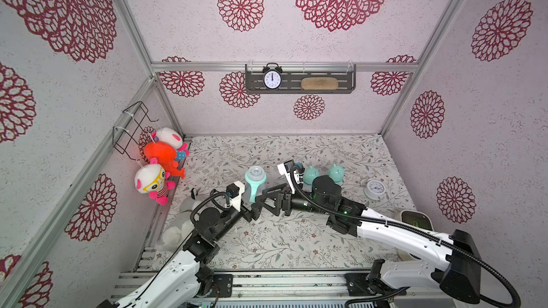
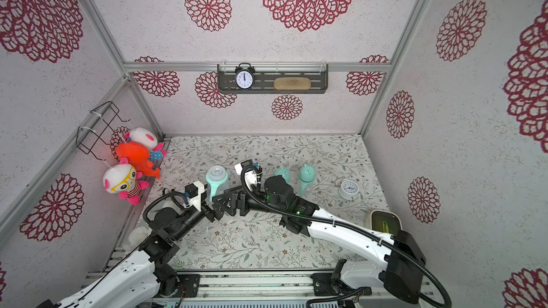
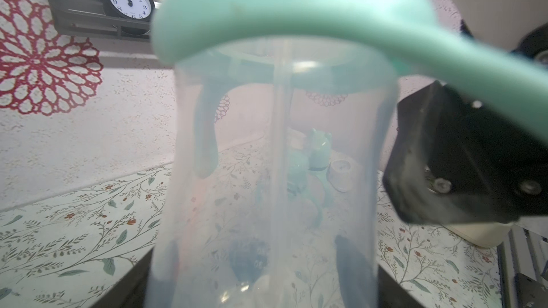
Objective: Assemble the baby bottles
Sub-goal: Put on the handle of the baby bottle, then move the nipple to the center of the board.
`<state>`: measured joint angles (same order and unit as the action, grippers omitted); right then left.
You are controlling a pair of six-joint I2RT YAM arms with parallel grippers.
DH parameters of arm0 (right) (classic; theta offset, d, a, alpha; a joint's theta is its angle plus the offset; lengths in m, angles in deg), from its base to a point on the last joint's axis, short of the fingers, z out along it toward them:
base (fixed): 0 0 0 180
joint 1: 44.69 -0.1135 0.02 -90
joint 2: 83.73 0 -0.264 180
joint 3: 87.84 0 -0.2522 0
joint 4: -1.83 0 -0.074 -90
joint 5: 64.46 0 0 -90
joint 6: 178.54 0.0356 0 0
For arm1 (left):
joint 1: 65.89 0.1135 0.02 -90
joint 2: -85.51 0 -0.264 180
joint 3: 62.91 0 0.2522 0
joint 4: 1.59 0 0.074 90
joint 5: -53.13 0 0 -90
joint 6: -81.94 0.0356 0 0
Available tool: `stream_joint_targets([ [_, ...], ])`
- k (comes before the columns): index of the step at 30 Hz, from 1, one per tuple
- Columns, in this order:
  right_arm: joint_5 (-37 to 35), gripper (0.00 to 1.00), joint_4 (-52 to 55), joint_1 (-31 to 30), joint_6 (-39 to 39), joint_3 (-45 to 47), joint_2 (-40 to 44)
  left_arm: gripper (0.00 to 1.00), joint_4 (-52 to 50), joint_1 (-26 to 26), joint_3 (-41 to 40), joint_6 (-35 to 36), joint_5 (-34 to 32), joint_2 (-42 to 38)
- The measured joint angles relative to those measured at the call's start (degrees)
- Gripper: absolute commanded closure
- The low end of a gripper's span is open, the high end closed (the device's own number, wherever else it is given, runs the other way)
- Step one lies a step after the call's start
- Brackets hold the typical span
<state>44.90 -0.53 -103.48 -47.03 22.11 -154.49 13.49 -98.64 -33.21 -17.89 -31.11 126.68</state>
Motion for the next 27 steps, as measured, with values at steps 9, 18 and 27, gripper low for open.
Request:
stream_joint_targets([
  [9,-5.0,0.18,12.2,3.4,-9.0,0.0,5.7,1.0,-3.1,2.3,0.0,-0.3,-0.5,-3.7],
  [18,-13.2,0.15,20.5,5.7,-18.0,-0.2,-1.1,1.0,-7.3,2.8,0.1,-2.2,-0.2,-6.2],
  [27,-24.2,0.13,24.2,5.7,-27.1,-5.8,-15.3,1.0,-14.4,2.8,3.1,-3.7,1.0,-9.1],
])
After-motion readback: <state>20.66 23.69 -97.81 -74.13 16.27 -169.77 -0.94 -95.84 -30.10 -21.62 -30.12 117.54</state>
